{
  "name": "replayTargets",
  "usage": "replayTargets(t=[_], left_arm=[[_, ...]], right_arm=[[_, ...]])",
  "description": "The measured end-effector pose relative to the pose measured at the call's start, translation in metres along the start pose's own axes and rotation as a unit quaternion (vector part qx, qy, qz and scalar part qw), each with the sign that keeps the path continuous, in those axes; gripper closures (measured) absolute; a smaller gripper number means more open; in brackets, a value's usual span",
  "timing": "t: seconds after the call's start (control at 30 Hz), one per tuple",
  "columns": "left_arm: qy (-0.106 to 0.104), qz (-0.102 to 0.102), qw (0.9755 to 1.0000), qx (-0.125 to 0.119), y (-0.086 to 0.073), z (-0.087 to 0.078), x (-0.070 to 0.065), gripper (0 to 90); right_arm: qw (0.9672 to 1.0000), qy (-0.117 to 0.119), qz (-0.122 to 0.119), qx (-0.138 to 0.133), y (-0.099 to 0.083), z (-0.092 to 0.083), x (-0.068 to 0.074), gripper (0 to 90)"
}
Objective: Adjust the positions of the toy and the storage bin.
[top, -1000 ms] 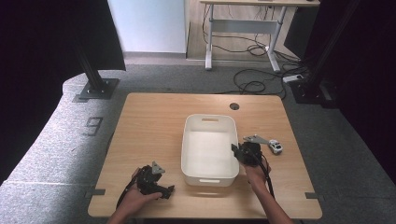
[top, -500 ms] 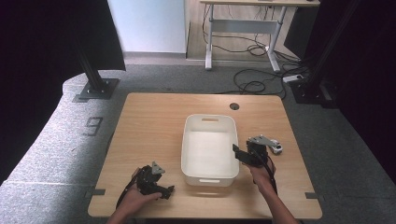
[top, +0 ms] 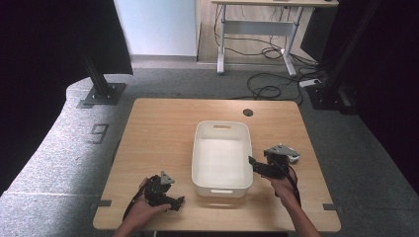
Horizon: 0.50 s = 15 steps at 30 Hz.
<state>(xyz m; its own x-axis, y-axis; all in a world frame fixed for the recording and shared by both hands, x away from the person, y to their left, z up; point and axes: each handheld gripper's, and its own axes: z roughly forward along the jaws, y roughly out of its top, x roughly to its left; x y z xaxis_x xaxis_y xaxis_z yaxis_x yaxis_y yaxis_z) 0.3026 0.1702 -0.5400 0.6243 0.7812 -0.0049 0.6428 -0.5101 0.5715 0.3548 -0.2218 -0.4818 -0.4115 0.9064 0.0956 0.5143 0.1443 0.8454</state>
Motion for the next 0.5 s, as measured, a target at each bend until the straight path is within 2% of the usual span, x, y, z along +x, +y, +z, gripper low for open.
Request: replayTargets(t=[0.03,0.17,0.43,0.5], left_arm=[[0.0,0.0,1.0,0.0,0.0,0.0,0.0,0.1],[-0.001,0.001,1.0,0.0,0.0,0.0,0.0,0.1],[-0.001,0.001,1.0,0.001,0.0,0.0,0.0,0.0],[-0.001,0.001,1.0,0.001,0.0,0.0,0.0,0.0]], right_arm=[[0.9999,0.005,-0.01,0.001,0.0,-0.001,0.0,29.5],[0.9998,0.009,-0.018,0.005,-0.001,-0.003,0.0,29.7],[0.9997,0.017,-0.014,0.009,-0.002,-0.009,-0.004,31.0],[0.9995,0.02,-0.022,0.012,-0.001,-0.012,-0.004,31.4]])
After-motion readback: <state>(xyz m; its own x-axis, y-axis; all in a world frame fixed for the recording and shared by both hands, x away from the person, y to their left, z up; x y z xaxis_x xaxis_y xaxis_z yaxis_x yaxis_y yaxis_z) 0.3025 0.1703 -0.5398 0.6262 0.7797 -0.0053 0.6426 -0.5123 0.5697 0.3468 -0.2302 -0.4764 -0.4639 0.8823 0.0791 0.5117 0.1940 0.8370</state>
